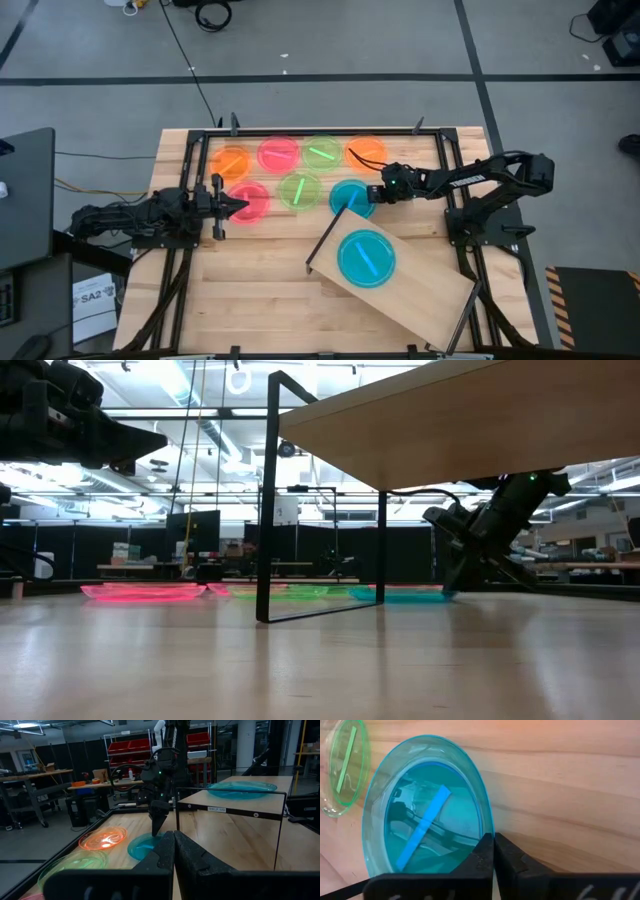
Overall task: Place and stack plates onto a shelf
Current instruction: Put the transparent blue plate on the shelf
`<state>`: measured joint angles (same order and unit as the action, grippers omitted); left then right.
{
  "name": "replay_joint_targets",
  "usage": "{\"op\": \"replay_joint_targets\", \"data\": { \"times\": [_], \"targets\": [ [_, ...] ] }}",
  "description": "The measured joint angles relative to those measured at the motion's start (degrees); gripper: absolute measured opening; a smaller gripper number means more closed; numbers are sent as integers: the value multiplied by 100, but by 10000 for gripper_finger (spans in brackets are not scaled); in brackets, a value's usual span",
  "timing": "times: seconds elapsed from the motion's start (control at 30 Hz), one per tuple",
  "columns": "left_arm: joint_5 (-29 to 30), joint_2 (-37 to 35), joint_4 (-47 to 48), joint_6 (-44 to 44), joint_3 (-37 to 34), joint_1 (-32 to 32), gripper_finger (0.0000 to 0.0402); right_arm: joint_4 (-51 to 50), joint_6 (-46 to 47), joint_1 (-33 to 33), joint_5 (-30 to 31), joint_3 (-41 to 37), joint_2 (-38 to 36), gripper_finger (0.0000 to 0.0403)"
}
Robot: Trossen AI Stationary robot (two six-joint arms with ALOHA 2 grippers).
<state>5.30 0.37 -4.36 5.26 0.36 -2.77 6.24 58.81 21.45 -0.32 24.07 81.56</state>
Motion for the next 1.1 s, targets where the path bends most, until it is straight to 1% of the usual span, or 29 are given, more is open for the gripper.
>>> {"op": "replay_joint_targets", "data": {
  "times": [0.3, 0.47, 0.67, 0.93, 1.1],
  "targets": [
    [0, 2, 2, 0, 0, 0, 9, 11, 15, 4, 2, 1, -18, 8],
    [0, 2, 0, 1, 0, -2, 9, 2, 12, 94, 9, -1, -272, 7],
    [0, 1, 1, 2, 0, -2, 9, -2, -53, 383, 69, -1, -862, 6],
    [0, 2, 1, -1, 0, -1, 9, 9, -183, 800, 121, 0, -1864, 6],
    [0, 2, 0, -1, 0, -1, 9, 12, -199, 957, -59, 1, -2553, 5]
  ]
}}
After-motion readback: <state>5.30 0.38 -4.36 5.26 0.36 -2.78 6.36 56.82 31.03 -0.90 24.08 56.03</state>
